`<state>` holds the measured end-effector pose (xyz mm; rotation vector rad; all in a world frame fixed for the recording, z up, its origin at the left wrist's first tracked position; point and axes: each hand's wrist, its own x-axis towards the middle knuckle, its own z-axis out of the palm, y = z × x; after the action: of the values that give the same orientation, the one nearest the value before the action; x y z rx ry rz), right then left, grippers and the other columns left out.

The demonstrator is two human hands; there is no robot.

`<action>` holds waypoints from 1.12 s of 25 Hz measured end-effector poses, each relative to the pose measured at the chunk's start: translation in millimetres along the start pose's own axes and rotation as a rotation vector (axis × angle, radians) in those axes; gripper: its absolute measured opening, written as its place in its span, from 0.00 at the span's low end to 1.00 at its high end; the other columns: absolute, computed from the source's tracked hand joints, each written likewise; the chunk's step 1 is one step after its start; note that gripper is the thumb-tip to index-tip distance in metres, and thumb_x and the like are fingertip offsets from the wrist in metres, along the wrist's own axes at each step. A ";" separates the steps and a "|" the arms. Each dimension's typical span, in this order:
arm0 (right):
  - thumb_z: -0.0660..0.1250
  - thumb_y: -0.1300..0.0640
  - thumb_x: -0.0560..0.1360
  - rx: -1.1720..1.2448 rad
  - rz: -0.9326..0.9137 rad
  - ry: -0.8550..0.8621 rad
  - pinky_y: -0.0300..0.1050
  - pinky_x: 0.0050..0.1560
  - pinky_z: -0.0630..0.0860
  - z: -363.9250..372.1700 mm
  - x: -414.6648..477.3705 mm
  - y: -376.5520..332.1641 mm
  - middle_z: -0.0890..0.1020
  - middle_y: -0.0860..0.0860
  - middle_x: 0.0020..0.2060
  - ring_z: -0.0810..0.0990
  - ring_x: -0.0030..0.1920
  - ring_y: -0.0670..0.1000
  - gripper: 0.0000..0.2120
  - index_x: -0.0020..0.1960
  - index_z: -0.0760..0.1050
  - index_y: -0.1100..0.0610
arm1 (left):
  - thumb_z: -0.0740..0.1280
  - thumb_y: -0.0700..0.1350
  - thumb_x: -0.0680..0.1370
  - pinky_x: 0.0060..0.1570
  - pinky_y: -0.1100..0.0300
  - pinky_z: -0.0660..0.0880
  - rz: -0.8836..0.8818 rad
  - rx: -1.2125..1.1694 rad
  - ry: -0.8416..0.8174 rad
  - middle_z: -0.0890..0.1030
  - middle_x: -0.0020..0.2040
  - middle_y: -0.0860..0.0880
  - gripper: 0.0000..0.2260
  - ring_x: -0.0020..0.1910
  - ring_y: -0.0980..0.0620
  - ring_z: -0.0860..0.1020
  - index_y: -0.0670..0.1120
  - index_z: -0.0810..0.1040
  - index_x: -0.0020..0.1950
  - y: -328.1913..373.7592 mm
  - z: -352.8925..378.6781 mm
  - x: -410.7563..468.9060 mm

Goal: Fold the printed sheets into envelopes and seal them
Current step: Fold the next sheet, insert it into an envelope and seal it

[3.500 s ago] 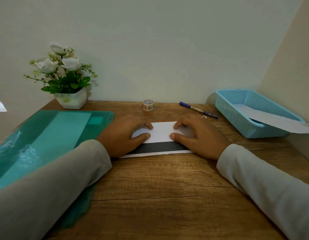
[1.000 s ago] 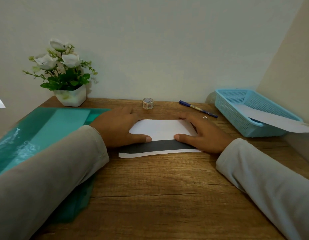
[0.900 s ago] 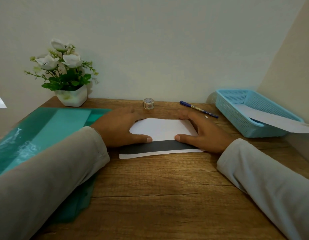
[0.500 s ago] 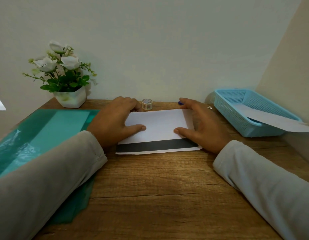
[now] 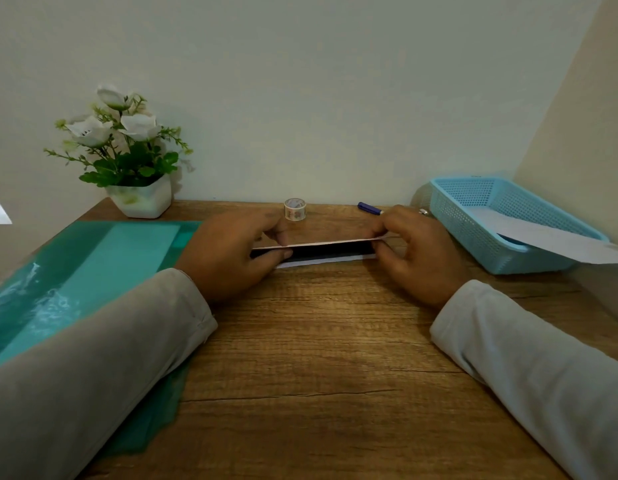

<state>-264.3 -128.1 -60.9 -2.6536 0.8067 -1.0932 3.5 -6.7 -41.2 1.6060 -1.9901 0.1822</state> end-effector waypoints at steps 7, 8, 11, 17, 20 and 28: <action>0.65 0.33 0.74 -0.060 0.059 -0.325 0.52 0.60 0.79 -2.0 -3.7 -4.6 0.80 0.42 0.63 0.77 0.63 0.45 0.24 0.63 0.78 0.45 | 0.54 0.71 0.76 0.54 0.60 0.74 -0.025 -0.049 -0.310 0.78 0.56 0.60 0.23 0.56 0.61 0.74 0.59 0.77 0.58 -2.1 6.4 -3.6; 0.63 0.29 0.74 -0.087 0.078 -0.349 0.52 0.62 0.78 -2.5 -2.9 -7.1 0.79 0.42 0.65 0.76 0.64 0.45 0.28 0.66 0.77 0.45 | 0.54 0.68 0.78 0.58 0.58 0.74 -0.032 -0.050 -0.314 0.78 0.59 0.59 0.22 0.58 0.60 0.74 0.58 0.77 0.61 -2.2 6.7 -2.7; 0.58 0.30 0.78 -0.204 0.101 -0.446 0.50 0.73 0.68 3.1 0.8 -19.4 0.71 0.45 0.76 0.69 0.74 0.48 0.31 0.76 0.69 0.45 | 0.56 0.59 0.82 0.70 0.58 0.65 -0.058 0.097 -0.408 0.70 0.73 0.56 0.20 0.70 0.57 0.67 0.57 0.69 0.73 -1.6 11.3 0.3; 0.48 0.38 0.85 -0.271 0.109 -0.663 0.48 0.79 0.47 27.5 6.7 -45.6 0.49 0.49 0.84 0.46 0.83 0.49 0.32 0.84 0.48 0.50 | 0.51 0.56 0.84 0.78 0.51 0.55 -0.088 0.209 -0.519 0.57 0.81 0.53 0.24 0.79 0.54 0.55 0.54 0.56 0.80 7.2 20.9 3.9; 0.46 0.38 0.85 -0.295 0.117 -0.699 0.49 0.80 0.44 28.6 8.4 -46.9 0.46 0.49 0.84 0.43 0.83 0.49 0.31 0.84 0.45 0.49 | 0.50 0.55 0.85 0.79 0.52 0.51 -0.085 0.206 -0.566 0.52 0.82 0.53 0.25 0.80 0.53 0.51 0.53 0.52 0.81 10.8 21.5 5.6; 0.43 0.31 0.81 -0.406 0.229 -0.671 0.53 0.81 0.42 31.6 8.1 -49.6 0.46 0.52 0.84 0.44 0.83 0.51 0.40 0.84 0.44 0.55 | 0.43 0.64 0.82 0.79 0.46 0.45 -0.277 0.376 -0.674 0.42 0.82 0.49 0.33 0.81 0.49 0.43 0.48 0.40 0.81 12.7 18.4 4.1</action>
<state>-216.8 -92.5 -61.9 -2.8390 1.2124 0.0494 -15.1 -14.9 -51.3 2.4068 -2.2654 -0.1219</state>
